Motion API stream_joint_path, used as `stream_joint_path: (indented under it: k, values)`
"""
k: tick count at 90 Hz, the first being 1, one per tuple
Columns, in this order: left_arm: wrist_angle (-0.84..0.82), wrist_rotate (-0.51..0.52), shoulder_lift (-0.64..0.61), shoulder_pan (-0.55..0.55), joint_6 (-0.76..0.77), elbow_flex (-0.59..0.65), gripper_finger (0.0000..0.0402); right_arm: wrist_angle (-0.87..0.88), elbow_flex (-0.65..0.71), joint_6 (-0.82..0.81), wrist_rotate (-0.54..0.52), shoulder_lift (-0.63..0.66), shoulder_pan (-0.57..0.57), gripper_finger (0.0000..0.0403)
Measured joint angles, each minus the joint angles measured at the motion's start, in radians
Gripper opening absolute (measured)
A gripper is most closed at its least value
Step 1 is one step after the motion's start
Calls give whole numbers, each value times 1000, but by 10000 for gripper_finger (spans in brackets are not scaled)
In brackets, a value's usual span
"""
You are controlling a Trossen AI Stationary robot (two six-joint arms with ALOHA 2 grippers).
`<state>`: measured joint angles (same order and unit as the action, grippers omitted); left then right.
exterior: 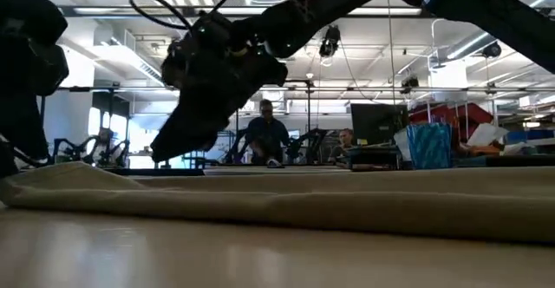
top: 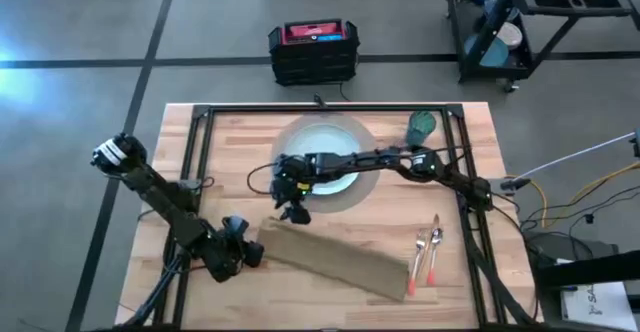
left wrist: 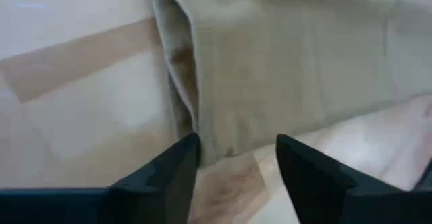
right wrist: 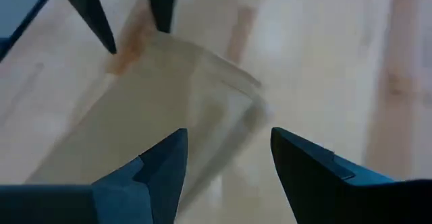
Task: Set table place
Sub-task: Fold the brown table napkin
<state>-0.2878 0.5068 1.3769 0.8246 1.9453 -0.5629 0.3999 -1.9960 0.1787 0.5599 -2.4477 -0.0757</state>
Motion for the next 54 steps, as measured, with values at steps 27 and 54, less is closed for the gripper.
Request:
stream_joint_path:
  k: [27, 54]
  values:
    - [3, 0, 7, -4, 0, 1, 242, -35, -26, -13, -2, -35, 26, 199]
    - [8, 0, 9, -41, -36, 2, 223, -140, -10, -22, -40, -37, 36, 199]
